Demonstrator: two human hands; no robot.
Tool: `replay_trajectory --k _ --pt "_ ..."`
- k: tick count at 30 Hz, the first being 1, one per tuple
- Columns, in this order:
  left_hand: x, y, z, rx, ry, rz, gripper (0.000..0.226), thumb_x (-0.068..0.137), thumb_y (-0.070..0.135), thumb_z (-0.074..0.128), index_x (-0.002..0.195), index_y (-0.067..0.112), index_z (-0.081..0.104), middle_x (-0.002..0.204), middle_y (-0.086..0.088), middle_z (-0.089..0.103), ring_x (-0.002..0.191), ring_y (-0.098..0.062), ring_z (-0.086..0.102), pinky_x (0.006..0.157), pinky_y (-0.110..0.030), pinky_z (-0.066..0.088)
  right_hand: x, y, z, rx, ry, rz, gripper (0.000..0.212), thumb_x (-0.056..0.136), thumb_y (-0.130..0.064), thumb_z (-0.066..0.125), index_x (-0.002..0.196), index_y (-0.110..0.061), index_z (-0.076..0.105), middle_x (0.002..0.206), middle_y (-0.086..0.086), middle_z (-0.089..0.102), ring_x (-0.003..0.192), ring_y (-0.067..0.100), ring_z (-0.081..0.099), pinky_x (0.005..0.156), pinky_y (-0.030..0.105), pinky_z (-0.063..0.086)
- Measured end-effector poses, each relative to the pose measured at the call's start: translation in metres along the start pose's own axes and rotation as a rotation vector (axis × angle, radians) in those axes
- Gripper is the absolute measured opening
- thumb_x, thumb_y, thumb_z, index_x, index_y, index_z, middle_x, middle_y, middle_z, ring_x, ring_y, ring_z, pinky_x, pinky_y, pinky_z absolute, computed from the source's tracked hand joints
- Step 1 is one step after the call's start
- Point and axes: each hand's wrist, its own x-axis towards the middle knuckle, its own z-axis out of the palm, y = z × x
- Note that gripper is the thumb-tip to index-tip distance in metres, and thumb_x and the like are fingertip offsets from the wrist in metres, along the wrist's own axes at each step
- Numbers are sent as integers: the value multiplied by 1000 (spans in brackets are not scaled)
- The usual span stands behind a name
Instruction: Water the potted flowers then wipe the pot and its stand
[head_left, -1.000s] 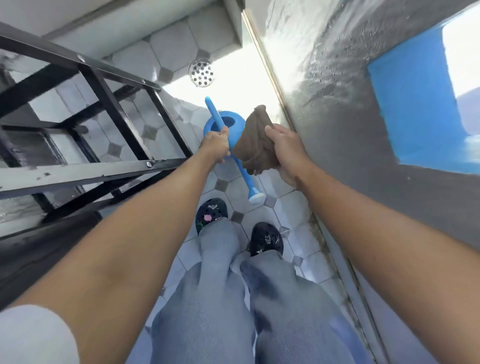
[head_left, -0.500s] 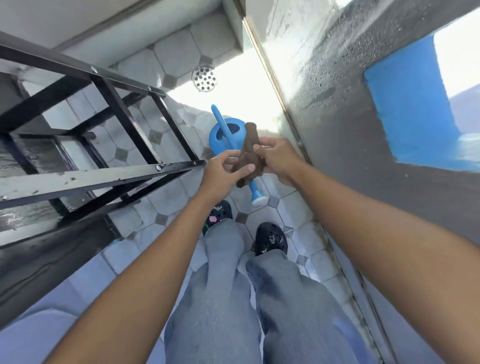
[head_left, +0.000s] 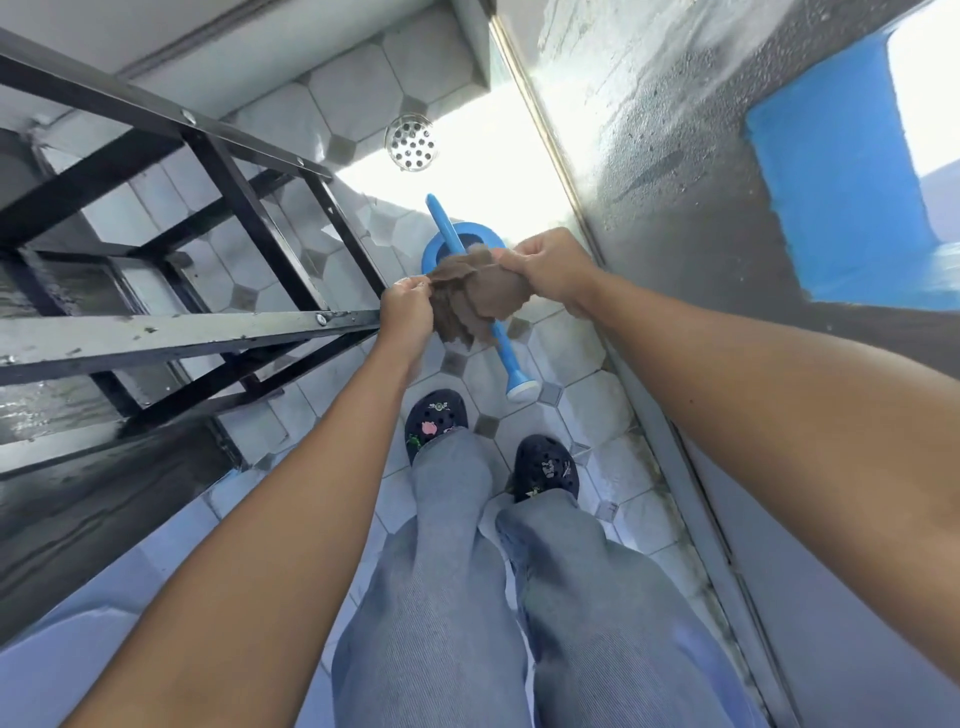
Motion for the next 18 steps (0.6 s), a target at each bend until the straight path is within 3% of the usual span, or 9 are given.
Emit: replay_trajectory --k 3,5,9,11,13,15,18 --pt "10 -3 -8 -60 168 -37 20 84 13 38 80 19 56 88 -10 60 80 -23 55 75 -41 52 12 0 -6 28 165 -52 33 85 -25 75 61 -8 62 55 -3 51 50 7 45 52 23 39" --pt "10 2 -9 -42 243 -25 25 84 9 34 79 22 54 80 -2 53 72 -18 47 67 -33 45 17 -4 -10 62 231 -76 25 82 -26 78 78 -2 71 62 -5 59 58 8 54 59 21 45" --pt "11 12 -4 9 355 55 24 92 6 32 93 17 53 83 4 51 67 -9 44 57 -21 37 20 -8 -9 -56 333 -131 17 82 -27 76 84 -10 71 60 -14 51 56 2 48 51 9 35" --pt "13 15 -1 10 339 69 21 95 12 36 102 15 55 96 -1 58 79 -15 54 64 -23 45 25 -3 -4 -70 377 -137 20 85 -26 73 89 -6 71 64 -9 53 63 10 51 56 14 38" --pt "15 14 2 59 227 35 30 96 23 42 123 16 53 117 -7 62 100 -22 61 84 -34 54 29 3 1 -55 352 -110 26 90 -26 67 105 -5 70 80 -1 62 78 13 56 74 23 46" --pt "13 17 2 145 102 14 47 98 31 45 143 19 40 137 -6 54 118 -22 55 100 -39 48 29 8 6 -62 246 -59 38 96 -25 59 129 -7 62 114 9 68 102 16 60 98 28 46" --pt "3 26 -1 233 27 21 57 99 33 45 152 21 28 151 -5 42 132 -21 46 109 -39 40 13 6 7 -96 154 -31 47 102 -22 49 146 -8 45 148 11 50 135 22 48 117 34 32"
